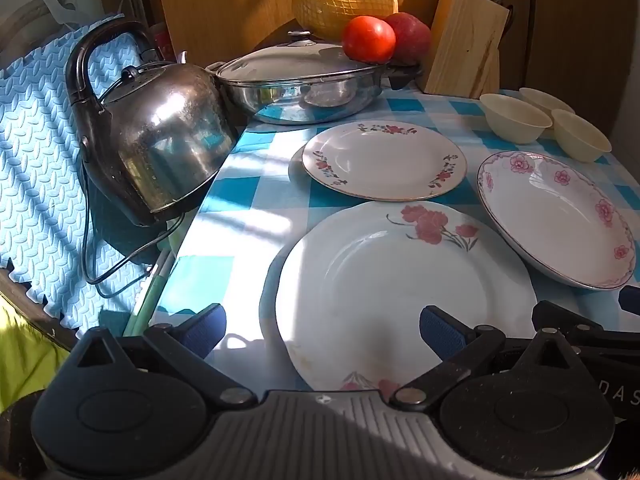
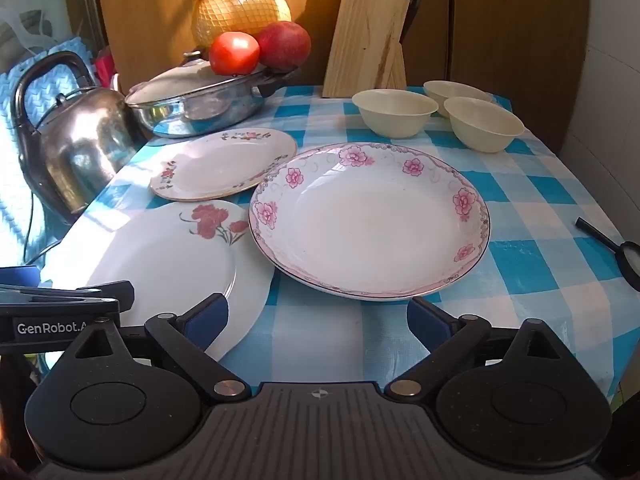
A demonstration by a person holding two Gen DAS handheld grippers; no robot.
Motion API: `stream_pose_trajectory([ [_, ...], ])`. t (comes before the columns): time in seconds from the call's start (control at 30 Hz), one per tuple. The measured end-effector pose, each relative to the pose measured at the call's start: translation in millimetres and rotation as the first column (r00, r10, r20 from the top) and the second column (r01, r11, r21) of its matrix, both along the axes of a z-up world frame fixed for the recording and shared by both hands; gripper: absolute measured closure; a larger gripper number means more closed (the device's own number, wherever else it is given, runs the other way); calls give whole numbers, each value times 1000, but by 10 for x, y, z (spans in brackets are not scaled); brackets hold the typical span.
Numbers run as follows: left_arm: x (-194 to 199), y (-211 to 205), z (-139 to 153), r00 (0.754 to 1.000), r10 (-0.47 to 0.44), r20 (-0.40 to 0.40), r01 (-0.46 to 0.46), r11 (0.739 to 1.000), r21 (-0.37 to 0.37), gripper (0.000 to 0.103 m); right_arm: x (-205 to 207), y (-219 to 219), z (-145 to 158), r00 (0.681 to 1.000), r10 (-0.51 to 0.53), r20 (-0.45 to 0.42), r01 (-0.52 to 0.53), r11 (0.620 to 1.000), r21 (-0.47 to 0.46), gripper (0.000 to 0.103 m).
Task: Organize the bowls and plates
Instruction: 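Move the left gripper toward the small floral-rimmed plate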
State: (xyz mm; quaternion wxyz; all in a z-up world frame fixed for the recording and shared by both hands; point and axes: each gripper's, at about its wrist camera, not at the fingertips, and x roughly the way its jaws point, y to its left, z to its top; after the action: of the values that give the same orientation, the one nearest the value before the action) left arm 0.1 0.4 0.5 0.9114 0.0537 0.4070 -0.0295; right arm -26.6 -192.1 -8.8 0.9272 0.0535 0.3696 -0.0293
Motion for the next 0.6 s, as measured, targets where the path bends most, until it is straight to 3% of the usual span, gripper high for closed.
stream_pose_trajectory([
  [0.6,-6,17,-40,1000,3,-6,-3,1000,3,5,10,0,-3,1000,0,-5,0,1000,1,4],
])
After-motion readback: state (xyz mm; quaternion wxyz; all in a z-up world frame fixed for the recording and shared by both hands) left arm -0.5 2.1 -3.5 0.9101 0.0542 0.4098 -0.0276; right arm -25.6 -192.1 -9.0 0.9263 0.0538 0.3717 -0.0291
